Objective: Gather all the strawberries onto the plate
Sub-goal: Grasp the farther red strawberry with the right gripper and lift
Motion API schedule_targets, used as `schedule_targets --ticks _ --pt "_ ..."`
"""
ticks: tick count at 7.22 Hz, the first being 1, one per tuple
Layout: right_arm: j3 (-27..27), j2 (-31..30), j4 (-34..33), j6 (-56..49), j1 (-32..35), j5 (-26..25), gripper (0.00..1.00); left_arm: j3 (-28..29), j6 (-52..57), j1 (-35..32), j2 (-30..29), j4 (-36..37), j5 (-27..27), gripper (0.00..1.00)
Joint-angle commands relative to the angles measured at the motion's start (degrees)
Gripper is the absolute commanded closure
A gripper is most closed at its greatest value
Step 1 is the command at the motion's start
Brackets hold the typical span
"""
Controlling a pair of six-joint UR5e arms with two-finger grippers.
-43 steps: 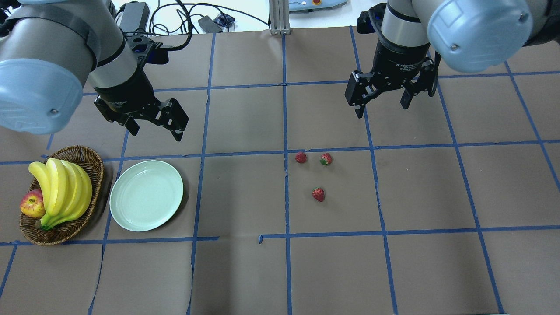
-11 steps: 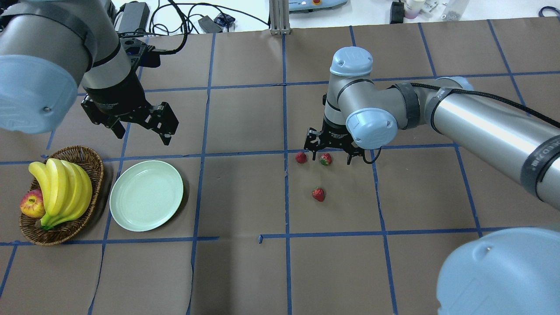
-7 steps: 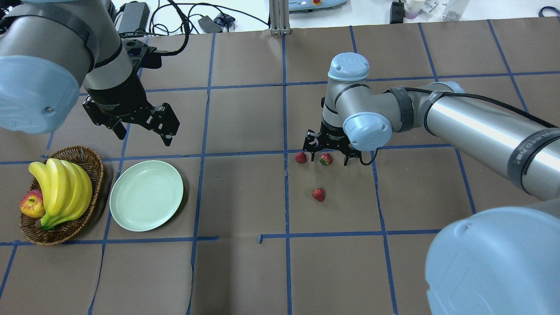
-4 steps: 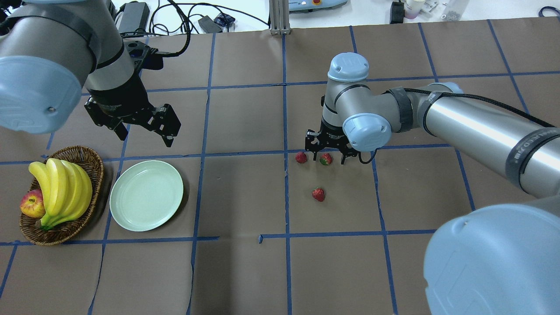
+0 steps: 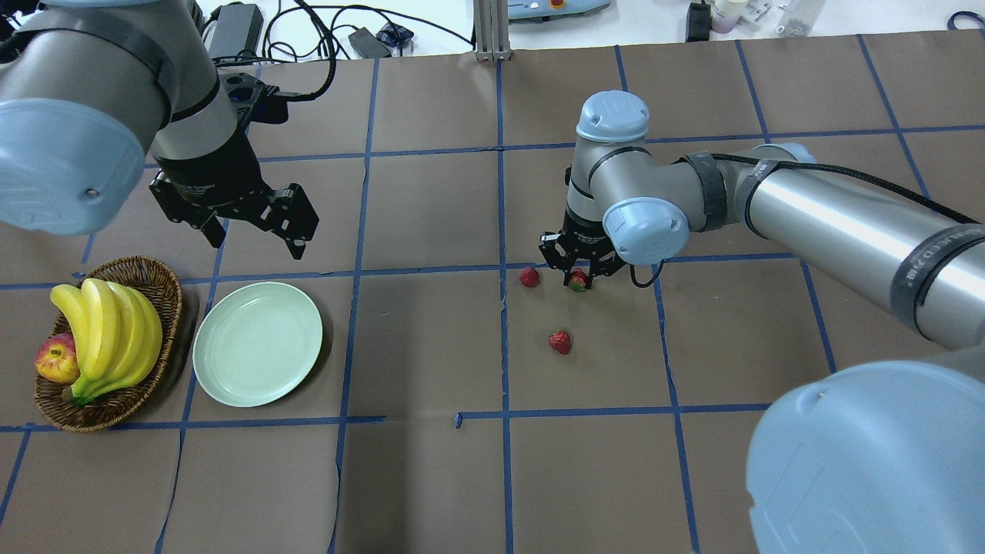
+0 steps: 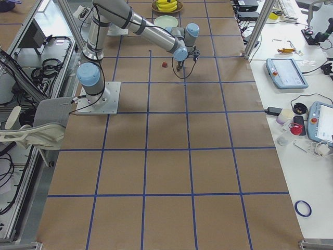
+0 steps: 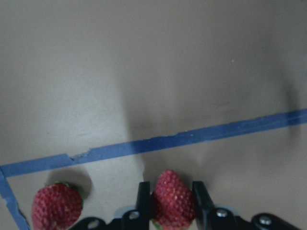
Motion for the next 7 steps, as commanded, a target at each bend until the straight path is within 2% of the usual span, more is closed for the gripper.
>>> schedule_targets --ticks 1,2,3,4,7 --pt "-2.9 -1.9 0.7 0.9 0.0 -1.3 1.00 0.1 0.0 0.0 0.0 0.1 0.1 0.00" --pt "-6.0 -4.2 4.7 0.4 -0.1 -1.7 1.00 0.1 0.0 0.0 0.1 0.1 0.4 0.00" --pt "-10.6 -5.1 7.2 0.2 -0.2 0.3 1.00 0.1 0.3 0.4 0.3 0.1 0.4 0.00" --pt "-12.6 -5.3 10.5 0.4 0.8 2.0 1.00 0.1 0.3 0.4 0.3 0.2 0.4 0.00" --pt "-13.1 -4.1 8.6 0.9 7.8 2.8 1.00 0.2 0.0 0.6 0.3 0.2 0.2 0.00"
